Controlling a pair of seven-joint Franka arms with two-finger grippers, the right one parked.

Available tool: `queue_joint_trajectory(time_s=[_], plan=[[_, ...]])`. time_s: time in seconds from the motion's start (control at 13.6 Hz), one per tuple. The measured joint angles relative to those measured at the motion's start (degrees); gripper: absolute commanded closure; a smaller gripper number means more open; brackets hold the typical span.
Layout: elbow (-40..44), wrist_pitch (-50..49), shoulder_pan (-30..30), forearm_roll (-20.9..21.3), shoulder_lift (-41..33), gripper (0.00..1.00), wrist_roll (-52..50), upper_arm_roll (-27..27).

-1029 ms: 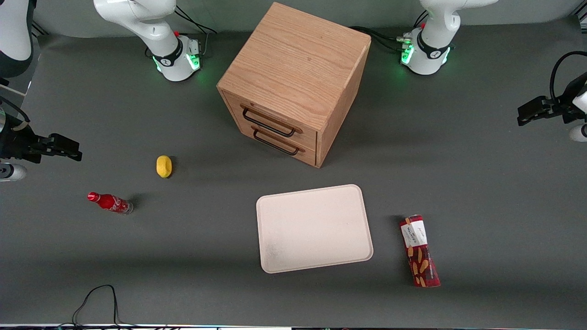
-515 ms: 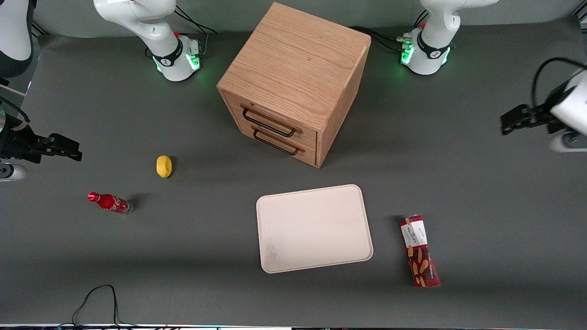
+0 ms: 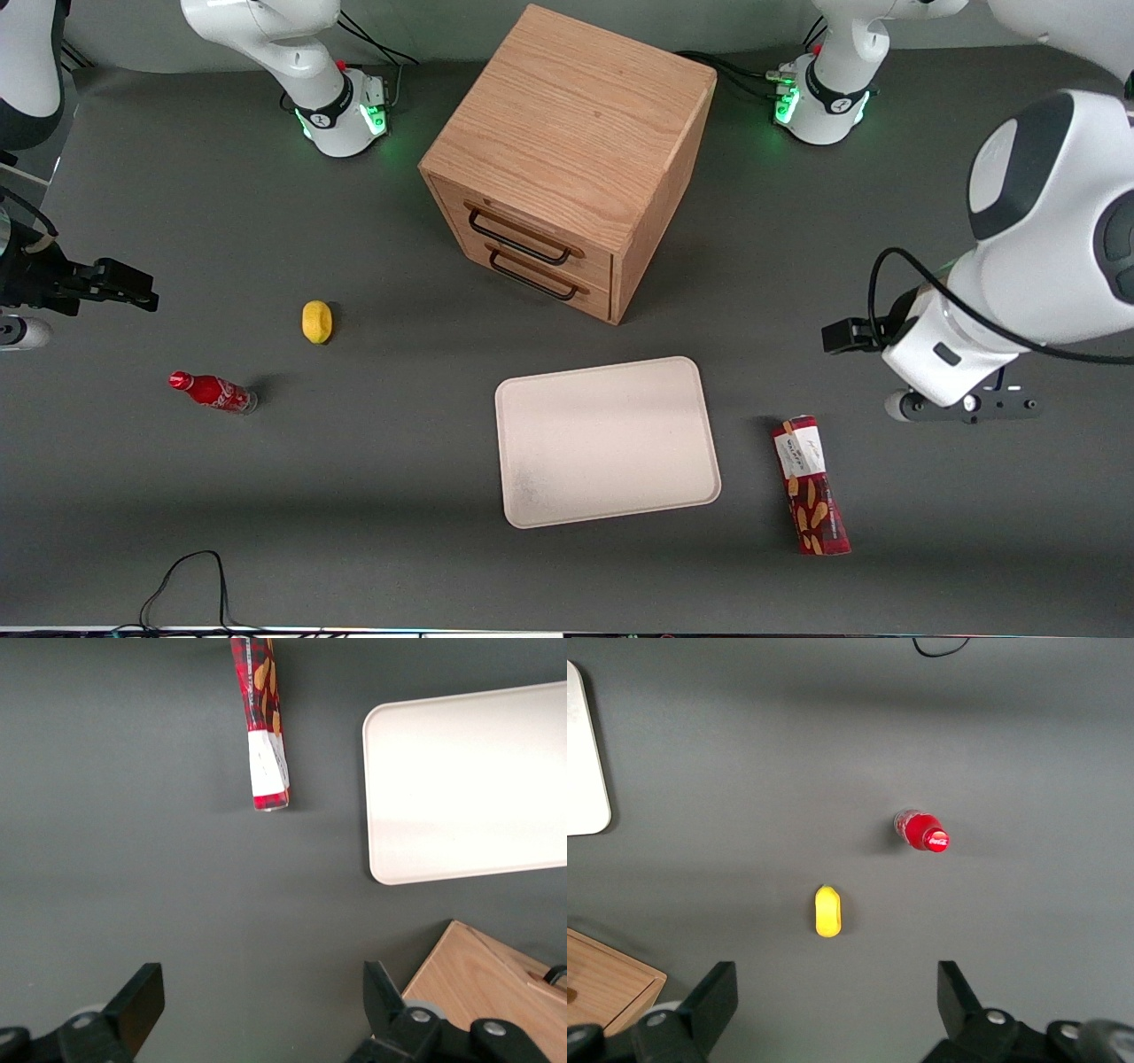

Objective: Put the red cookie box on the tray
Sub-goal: 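Move the open left gripper down over the red shortbread box's end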

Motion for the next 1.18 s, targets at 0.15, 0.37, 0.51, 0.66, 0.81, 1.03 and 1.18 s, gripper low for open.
queue_joint_trajectory(time_s=[0.15,0.37,0.51,0.66,0.81,1.03,1.18], plan=[[0.99,0.17,0.14,0.0,0.47,0.0,0.02,0.01],[1.07,2.38,0.2,0.0,1.63,0.0,0.32,0.09],[0.85,6.46,0.58,0.01,4.63,0.0,1.67,0.26],[0.22,12.56,1.35,0.05,9.01,0.0,3.38,0.55],[-0.98,19.24,3.27,0.05,13.67,0.0,6.25,0.72],[-1.71,26.16,6.59,0.0,19.02,0.0,9.4,0.7],[-1.74,29.08,7.07,-0.03,21.42,0.0,9.31,0.67]])
